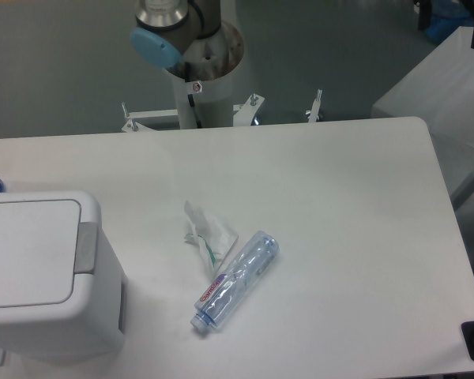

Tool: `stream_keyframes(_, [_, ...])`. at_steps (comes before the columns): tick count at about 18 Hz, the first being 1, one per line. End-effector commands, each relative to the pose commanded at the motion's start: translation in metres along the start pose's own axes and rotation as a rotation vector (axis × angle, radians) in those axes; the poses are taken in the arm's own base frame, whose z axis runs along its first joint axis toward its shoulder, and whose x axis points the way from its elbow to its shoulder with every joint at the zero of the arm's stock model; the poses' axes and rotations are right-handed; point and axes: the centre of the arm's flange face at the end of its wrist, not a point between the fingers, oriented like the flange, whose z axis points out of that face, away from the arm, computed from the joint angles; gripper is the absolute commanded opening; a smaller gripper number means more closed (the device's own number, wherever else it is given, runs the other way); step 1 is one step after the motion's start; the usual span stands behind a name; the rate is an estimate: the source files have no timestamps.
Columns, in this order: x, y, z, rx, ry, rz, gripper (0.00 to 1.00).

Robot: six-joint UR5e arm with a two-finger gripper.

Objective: Open the trash can

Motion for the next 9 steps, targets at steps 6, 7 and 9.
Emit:
stream_keyframes(6, [-0.005, -0.039, 0.005, 0.024, 0.006, -0.077, 1.0])
stream_keyframes(7, [-0.006, -0.053, 0.007, 0.032, 0.012, -0.11, 1.0])
stream_keyframes(9, [-0.007, -0.087, 0.014, 0.057, 0.029, -0.182, 1.0])
